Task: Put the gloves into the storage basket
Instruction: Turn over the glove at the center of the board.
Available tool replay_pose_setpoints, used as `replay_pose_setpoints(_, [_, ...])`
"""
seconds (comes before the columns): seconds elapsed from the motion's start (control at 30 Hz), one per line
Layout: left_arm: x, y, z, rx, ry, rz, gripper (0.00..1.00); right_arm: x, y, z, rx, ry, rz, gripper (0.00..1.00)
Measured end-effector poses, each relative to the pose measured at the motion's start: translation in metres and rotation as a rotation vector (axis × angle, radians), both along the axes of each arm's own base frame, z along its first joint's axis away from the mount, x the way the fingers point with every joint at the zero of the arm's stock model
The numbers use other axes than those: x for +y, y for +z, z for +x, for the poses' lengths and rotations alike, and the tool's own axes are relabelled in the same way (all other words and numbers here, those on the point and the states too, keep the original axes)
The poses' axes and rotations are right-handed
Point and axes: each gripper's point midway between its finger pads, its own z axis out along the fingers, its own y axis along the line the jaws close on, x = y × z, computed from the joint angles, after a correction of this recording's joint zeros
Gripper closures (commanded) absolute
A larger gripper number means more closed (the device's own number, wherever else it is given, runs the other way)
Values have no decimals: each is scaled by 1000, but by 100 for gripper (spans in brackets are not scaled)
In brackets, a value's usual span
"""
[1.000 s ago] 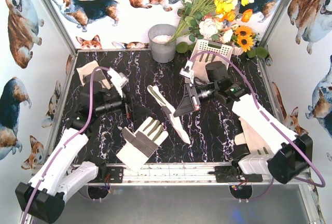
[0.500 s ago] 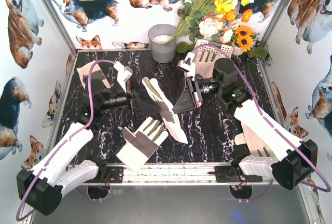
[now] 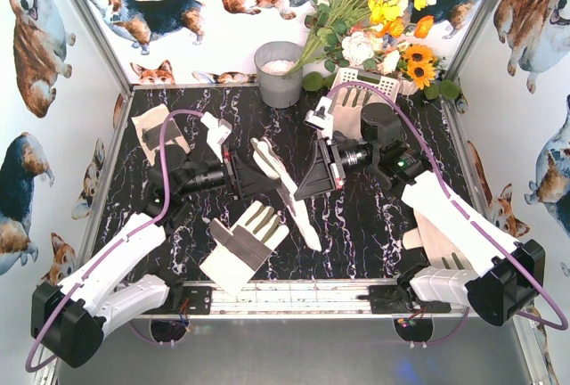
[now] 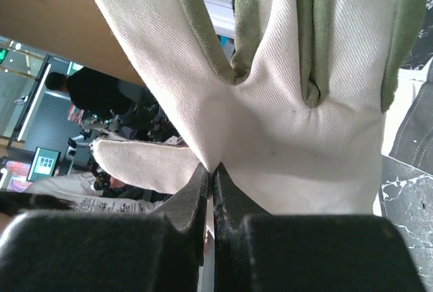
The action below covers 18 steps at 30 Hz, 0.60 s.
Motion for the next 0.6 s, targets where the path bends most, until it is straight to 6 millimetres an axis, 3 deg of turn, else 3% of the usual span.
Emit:
replay_pose_setpoints(0.13, [2,-5,11,16,73,13,100,0,-8,3,1,-24,-24,100])
replay_pose_setpoints(0.3, [12,-7,25,20,197,29,100,1,-19,13,-7,-85,-58,100])
replay_pose_setpoints(0.4, [17,-14,31,40,254,52,100,-2,-36,25,9,-158,-89,96])
replay_pose_setpoints(0.5, [19,-36,40,108,290,110,100,-8,-65,40,71,-251,-146,91])
replay_pose_setpoints(0.6, [18,-76,51,216,314,210,100,-15,-98,58,132,-362,-226,90])
